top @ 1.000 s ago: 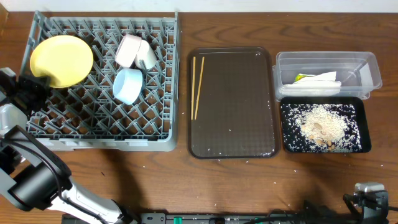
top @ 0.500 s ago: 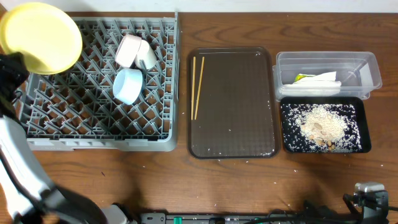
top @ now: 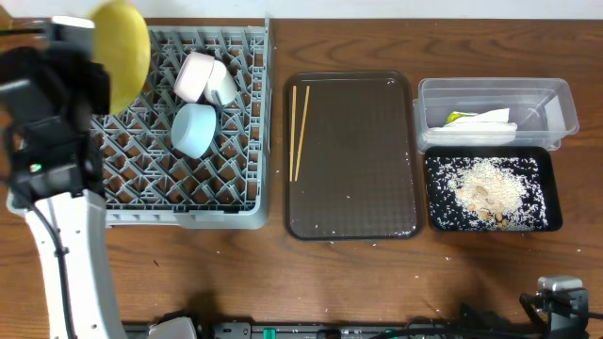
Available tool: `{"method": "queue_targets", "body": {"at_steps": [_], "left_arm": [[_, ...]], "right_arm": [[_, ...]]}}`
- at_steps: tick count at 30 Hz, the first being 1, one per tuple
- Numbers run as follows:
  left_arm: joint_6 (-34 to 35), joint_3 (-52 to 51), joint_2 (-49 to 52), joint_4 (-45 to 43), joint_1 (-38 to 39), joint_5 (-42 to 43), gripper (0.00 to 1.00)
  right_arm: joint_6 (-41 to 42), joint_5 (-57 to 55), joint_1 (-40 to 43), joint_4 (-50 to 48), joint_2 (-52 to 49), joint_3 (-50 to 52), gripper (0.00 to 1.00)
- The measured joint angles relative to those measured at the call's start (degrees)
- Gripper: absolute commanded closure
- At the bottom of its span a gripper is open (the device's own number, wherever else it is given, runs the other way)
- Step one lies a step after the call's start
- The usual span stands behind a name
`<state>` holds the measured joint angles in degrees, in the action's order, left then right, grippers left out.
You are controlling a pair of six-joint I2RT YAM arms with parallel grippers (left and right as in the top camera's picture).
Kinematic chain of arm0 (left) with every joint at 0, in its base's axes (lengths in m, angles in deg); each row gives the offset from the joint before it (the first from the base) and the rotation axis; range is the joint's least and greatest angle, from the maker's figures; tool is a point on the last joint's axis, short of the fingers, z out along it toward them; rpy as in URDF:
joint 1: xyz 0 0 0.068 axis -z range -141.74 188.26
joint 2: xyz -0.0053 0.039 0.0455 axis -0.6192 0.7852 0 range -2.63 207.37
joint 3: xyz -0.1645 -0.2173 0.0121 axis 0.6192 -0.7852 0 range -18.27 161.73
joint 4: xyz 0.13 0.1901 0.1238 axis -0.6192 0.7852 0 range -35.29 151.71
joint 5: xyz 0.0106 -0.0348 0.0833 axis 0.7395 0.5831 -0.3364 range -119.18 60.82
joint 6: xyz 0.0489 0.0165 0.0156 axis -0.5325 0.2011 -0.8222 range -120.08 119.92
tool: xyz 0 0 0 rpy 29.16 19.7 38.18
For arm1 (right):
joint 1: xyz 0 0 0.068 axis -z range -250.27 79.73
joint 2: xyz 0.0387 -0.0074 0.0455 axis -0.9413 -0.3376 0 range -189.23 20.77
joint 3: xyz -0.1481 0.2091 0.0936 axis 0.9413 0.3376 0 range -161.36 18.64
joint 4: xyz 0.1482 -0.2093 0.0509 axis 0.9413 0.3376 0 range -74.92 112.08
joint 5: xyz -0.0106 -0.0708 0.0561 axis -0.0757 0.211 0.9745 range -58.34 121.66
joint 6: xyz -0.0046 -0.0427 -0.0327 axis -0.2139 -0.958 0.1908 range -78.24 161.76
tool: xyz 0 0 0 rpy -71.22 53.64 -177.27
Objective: Sort waste into correct bins and load items into the dishwasher
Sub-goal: 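Tilt the yellow plate upright between the rack tines with the left gripper, then press the yellow plate down into the rack and open the left gripper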
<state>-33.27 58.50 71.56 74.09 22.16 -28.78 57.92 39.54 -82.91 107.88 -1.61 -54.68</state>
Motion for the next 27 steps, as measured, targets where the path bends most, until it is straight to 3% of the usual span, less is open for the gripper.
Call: {"method": "queue_targets", "body": {"at_steps": [7,11,17,27], "left_arm": [[-6.3,0.0,2.4,0.6,4.0,-10.8,0.92],[-5.5,0.0,4.8,1.1,8.1,-18.0,0.92],[-3.5,0.0,8.8,0.8,12.7,-22.0,0.93],[-2.7,0.0,16.5,-7.2,16.2,-32.0,0.92]], "right_arm": [[0.0,0.0,0.0,0.0,0.0,0.0,0.01],[0.0,0.0,0.0,0.0,0.0,0.0,0.01],[0.0,0.0,0.0,0.0,0.0,0.0,0.01],[0.0,0.0,0.0,0.0,0.0,0.0,0.01]]}}
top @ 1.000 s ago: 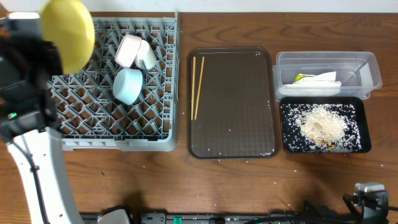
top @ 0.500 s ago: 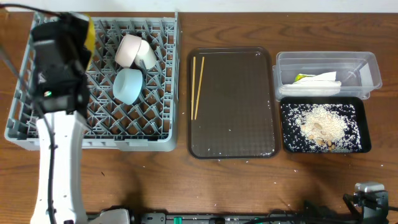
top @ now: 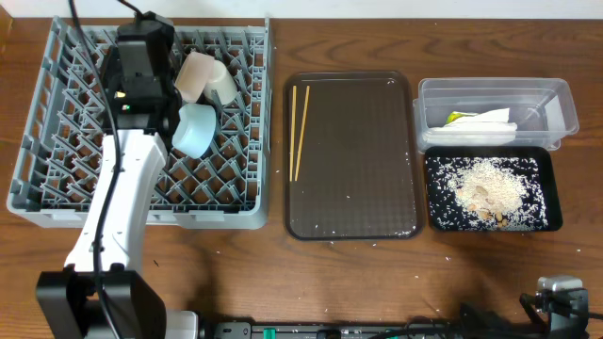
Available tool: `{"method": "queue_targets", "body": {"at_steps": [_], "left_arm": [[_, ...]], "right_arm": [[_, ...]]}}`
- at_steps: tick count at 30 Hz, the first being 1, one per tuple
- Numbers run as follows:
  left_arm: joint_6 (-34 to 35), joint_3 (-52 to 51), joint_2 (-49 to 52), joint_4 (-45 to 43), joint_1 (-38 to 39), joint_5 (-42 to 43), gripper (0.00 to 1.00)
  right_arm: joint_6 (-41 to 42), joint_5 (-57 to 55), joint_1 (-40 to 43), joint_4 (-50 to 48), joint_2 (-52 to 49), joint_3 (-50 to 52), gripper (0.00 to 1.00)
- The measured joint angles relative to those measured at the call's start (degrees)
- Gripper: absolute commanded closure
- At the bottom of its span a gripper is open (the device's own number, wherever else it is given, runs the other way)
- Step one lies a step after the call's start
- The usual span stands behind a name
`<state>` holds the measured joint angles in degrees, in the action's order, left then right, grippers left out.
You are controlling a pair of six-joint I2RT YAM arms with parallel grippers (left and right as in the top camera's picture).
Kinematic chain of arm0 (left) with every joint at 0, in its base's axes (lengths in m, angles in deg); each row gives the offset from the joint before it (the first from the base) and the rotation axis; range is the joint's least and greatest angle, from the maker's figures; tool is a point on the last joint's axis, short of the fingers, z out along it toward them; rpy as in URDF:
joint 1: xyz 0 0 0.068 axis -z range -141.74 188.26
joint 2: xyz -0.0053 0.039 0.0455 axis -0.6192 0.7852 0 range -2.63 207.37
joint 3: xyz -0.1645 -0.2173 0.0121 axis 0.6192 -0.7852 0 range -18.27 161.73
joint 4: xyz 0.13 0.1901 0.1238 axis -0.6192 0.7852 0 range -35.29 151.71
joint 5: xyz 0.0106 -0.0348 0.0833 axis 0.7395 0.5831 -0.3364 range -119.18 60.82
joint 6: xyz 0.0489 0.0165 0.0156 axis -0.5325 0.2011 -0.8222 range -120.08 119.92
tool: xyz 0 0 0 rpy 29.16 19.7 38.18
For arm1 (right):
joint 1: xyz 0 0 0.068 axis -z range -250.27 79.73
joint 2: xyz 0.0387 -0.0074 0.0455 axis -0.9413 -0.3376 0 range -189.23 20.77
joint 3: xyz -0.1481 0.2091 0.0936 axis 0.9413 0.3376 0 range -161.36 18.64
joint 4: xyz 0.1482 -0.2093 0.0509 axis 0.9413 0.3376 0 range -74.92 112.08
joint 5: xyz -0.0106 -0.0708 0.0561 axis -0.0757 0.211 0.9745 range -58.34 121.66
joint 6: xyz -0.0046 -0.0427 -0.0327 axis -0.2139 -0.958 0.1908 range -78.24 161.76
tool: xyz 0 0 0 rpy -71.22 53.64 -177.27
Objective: Sort waste into correct bins and load items into the dishwasher
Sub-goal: 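Press the yellow plate down into the rack and open the left gripper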
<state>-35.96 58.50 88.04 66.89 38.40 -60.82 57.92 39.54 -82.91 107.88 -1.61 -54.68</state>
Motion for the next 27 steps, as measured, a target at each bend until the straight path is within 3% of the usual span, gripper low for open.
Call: {"method": "queue_targets", "body": {"at_steps": [27], "left_arm": [[-2.1,0.0,6.3,-3.6,0.3,-0.6,0.92]], "right_arm": [[0.0,0.0,0.0,0.2,0.0,0.0,0.01]]}}
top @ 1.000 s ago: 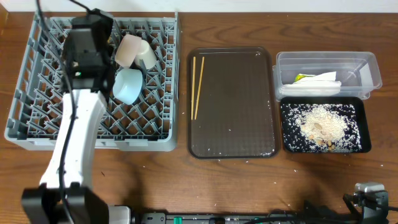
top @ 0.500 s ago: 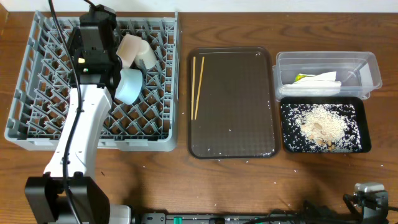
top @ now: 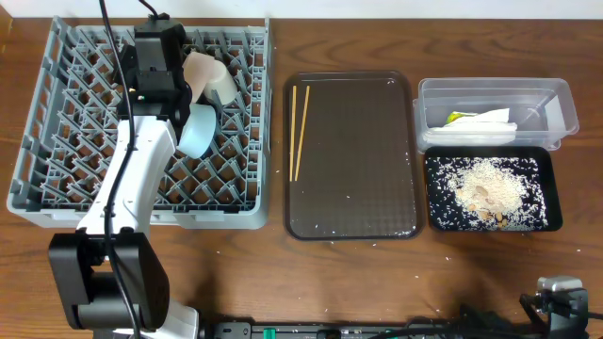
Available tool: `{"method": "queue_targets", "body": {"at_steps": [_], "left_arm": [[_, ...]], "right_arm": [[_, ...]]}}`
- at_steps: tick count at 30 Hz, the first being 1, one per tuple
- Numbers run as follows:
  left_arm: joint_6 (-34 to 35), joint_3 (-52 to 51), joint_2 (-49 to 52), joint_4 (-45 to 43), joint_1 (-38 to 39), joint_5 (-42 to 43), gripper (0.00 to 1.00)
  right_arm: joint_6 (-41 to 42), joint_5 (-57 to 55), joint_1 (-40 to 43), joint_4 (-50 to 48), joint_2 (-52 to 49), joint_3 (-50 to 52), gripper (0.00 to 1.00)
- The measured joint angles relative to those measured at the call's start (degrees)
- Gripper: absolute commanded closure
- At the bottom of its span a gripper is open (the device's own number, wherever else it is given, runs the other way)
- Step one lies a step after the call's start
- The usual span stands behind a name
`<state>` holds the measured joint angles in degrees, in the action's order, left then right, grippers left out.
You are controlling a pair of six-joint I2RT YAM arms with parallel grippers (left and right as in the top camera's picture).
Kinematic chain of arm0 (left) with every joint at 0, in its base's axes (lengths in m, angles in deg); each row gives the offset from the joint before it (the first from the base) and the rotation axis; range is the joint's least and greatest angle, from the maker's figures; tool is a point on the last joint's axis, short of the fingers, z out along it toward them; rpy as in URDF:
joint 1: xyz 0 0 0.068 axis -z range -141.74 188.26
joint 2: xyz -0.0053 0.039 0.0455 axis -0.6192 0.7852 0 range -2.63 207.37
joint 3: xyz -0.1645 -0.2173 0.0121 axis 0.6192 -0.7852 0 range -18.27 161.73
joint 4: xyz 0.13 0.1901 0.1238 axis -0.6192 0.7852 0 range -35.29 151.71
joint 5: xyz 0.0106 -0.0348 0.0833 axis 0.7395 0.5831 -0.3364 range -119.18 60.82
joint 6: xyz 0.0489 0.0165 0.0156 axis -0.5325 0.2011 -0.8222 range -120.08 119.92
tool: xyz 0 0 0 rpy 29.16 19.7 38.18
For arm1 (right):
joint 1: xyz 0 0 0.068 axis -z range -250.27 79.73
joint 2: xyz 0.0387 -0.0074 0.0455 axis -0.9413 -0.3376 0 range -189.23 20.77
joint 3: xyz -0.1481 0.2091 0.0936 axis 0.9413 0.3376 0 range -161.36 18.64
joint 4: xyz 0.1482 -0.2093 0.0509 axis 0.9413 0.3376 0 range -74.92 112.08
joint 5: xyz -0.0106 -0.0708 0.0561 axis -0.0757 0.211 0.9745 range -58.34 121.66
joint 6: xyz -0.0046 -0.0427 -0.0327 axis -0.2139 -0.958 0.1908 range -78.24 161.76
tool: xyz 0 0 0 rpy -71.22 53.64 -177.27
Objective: Sort waste into correct bins and load items into the dishwasher
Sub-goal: 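Press the yellow plate down into the rack and open the left gripper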
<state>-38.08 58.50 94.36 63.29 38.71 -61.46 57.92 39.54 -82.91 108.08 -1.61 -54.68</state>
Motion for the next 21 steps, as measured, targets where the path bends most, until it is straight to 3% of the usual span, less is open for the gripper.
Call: {"method": "queue_targets", "body": {"at_steps": [11,21], "left_arm": [[-1.3,0.0,1.7,-4.1,0.2,-7.0,0.92],[-0.7,0.0,1.9,-1.4,0.2,-4.8,0.93]], "right_arm": [[0.0,0.0,0.0,0.0,0.0,0.0,0.01],[0.0,0.0,0.0,0.0,0.0,0.0,0.01]]}}
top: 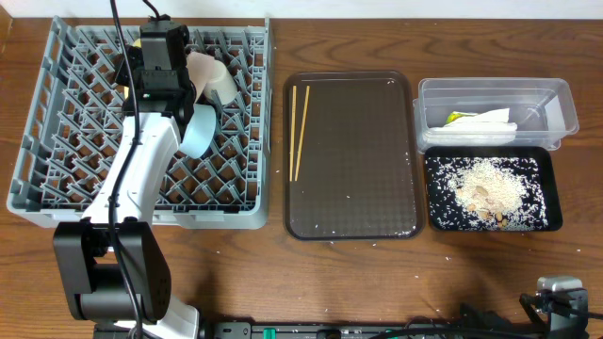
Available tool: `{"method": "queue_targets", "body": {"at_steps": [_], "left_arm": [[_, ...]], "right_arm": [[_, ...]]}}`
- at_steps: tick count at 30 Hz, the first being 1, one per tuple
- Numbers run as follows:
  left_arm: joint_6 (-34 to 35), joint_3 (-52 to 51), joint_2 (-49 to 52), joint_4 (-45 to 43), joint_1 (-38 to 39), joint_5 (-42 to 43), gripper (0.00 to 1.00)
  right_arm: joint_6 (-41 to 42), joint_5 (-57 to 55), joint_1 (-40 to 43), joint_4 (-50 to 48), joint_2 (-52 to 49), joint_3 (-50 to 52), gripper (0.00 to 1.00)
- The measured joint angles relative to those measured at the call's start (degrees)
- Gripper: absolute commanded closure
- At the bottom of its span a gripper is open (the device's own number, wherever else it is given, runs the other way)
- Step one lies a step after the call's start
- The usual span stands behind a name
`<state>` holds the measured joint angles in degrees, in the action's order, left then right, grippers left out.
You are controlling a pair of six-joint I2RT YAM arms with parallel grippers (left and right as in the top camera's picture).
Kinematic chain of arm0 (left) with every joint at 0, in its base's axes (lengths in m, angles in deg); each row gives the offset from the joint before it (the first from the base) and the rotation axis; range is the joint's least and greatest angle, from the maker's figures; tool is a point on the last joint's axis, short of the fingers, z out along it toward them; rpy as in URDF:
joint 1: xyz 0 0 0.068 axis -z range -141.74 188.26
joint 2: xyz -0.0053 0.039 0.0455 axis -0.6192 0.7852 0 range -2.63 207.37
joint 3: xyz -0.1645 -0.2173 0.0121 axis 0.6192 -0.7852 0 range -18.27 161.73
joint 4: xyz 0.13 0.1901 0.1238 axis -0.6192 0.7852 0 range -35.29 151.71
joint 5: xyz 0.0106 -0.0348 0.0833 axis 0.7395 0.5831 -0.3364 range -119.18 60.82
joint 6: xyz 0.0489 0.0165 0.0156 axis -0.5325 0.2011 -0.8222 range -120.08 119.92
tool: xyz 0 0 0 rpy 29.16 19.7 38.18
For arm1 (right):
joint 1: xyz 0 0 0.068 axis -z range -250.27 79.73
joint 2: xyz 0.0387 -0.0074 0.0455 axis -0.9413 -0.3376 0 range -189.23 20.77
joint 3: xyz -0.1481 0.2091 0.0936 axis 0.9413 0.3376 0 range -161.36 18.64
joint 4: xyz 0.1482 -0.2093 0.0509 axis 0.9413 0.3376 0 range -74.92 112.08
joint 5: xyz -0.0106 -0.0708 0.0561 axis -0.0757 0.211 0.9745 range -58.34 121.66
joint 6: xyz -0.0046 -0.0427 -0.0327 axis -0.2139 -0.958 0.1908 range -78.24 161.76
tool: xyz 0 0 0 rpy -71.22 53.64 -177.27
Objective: Sort waste into correct bins and load items into the dishwasher
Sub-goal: 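Press the yellow plate down into the rack and open the left gripper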
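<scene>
My left arm reaches up from the bottom left over the grey dishwasher rack (57, 122). Its left gripper (158, 58) sits at the rack's far side, with the fingers hidden under the black wrist. A sliver of a yellow dish (138, 43) peeks out at the wrist's far left. Right of the wrist a pink cup (213, 75) and a light blue cup (198, 132) lie in the rack. Two chopsticks (300, 132) lie on the brown tray (353, 188). Of the right arm only a grey part (561, 286) shows at the bottom right.
A clear bin (556, 99) holding wrappers stands at the far right. In front of it is a black bin (551, 221) filled with rice and food scraps. Crumbs dot the tray and the table's front edge.
The left wrist has shifted slightly toward the rack's far edge, and a bit of yellow now shows beside it. The cups, chopsticks and bins have not moved.
The left gripper first held a yellow dish high over the rack's left part, close to the camera. Then the wrist was low over the rack beside the blue cup, the dish hidden. It has since stayed there, edging toward the far side.
</scene>
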<state>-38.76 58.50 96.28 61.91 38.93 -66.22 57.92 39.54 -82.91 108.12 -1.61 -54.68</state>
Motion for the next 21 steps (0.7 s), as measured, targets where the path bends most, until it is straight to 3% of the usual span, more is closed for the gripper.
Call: {"method": "queue_targets", "body": {"at_steps": [7,14,21], "left_arm": [[1.4,0.0,0.0,2.1,-0.3,3.2,0.90],[2.6,0.0,0.0,1.8,-0.2,5.6,0.50],[3.0,0.0,0.0,1.9,-0.1,6.4,0.43]], "right_arm": [[0.0,0.0,0.0,0.0,0.0,0.0,0.01],[0.0,0.0,0.0,0.0,0.0,0.0,0.01],[0.0,0.0,0.0,0.0,0.0,0.0,0.01]]}}
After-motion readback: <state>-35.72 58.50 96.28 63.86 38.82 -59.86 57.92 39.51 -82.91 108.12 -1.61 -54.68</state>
